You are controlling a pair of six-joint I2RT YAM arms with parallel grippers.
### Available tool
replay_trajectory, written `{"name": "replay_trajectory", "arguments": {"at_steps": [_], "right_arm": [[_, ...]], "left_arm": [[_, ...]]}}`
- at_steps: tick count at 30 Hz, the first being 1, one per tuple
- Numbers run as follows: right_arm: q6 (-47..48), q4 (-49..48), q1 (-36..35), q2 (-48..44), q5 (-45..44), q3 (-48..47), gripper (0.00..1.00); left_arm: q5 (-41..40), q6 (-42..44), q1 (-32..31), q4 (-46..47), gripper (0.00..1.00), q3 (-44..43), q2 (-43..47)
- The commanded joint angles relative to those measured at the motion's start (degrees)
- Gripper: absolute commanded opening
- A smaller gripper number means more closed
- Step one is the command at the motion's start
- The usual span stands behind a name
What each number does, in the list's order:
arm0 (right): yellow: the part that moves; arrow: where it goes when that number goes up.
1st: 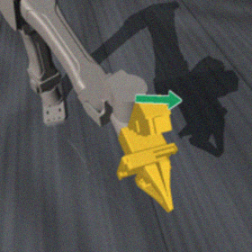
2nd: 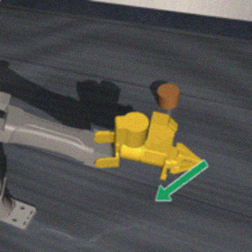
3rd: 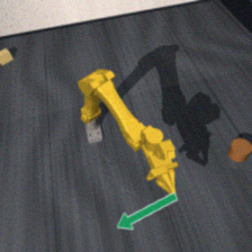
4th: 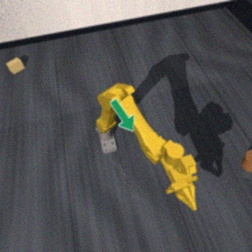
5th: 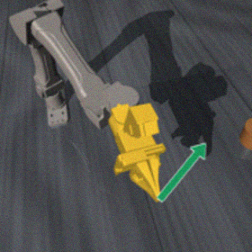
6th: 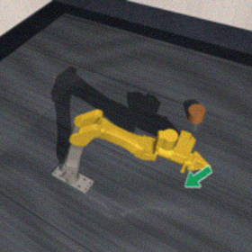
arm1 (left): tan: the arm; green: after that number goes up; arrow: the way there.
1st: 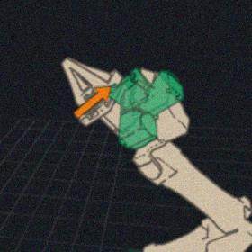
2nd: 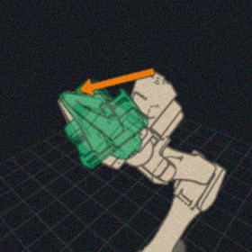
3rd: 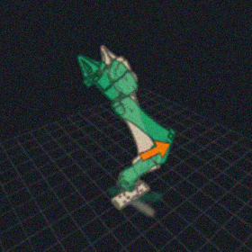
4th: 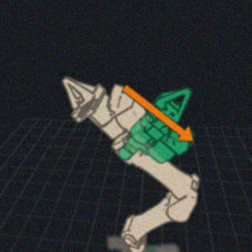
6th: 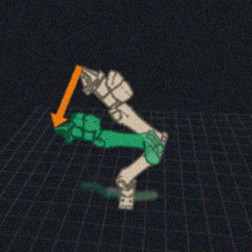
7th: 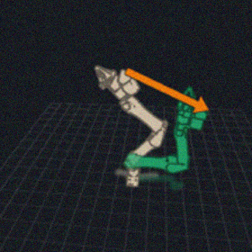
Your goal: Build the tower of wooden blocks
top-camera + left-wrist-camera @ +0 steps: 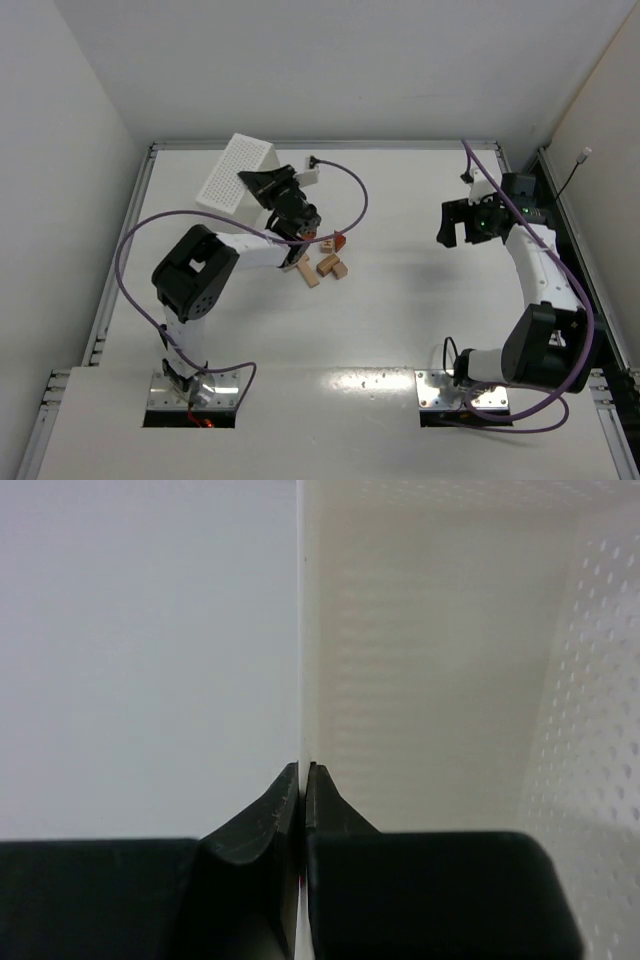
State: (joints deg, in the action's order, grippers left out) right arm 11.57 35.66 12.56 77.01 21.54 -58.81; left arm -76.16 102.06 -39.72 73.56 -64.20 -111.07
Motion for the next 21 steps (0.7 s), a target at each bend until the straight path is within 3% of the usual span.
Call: {"name": "replay_trajectory", "arguments": {"at_steps": [1, 3, 4, 6, 7, 8, 9, 10, 12, 13, 16, 21], "right_arm": [[0.03, -1.38, -0.77, 0.42, 1.93, -3.16, 1.00], [0.03, -0.86, -0.78, 1.03, 2.45, -3.68, 1.00], [0.03, -0.85, -0.78, 1.56, 2.45, -3.68, 1.00], [0.03, -0.85, -0.78, 2.18, 3.16, -4.39, 1.00], [0.03, -0.85, -0.78, 2.79, 3.16, -4.91, 1.00], [0.03, -0.33, -0.78, 2.79, 3.16, -5.44, 1.00], [0.03, -0.33, -0.78, 3.31, 3.16, -5.44, 1.00], [0.03, -0.33, -0.78, 3.32, 3.68, -5.44, 1.00], [0.03, 0.19, -0.78, 3.32, 3.68, -6.67, 1.00], [0.03, 0.20, -0.78, 3.84, 3.68, -6.67, 1.00], [0.03, 0.20, -0.78, 3.85, 3.68, -7.20, 1.00], [0.64, 1.25, -0.78, 3.32, 3.68, -7.20, 1.00]], "left_arm": [[-8.65, -9.95, 2.36, 7.14, 0.00, 1.27, 6.03], [-10.58, -21.16, 2.37, -1.97, 0.00, 2.58, 9.54], [-10.59, -26.33, 2.37, -14.98, 0.00, 2.59, 11.03], [-10.59, -51.33, 0.71, -36.00, 0.00, 1.90, 14.02], [-7.80, -67.97, 0.18, -77.71, 0.00, -6.38, 14.90], [-2.73, -101.46, -0.35, -100.31, 0.00, -14.29, 13.61], [3.24, -108.93, 0.26, -113.77, 0.00, -21.33, 11.68], [8.95, -110.48, 0.26, -118.34, 0.00, -24.45, 10.70], [11.54, -110.50, 0.26, -118.38, 0.00, -23.77, 12.18], [18.78, -111.37, 0.78, -120.65, 0.00, -25.86, 12.19], [29.44, -113.49, 1.31, -123.92, 0.00, -29.39, 12.71], [48.70, -114.45, 10.35, -124.45, 0.00, -31.33, 15.08]]}}
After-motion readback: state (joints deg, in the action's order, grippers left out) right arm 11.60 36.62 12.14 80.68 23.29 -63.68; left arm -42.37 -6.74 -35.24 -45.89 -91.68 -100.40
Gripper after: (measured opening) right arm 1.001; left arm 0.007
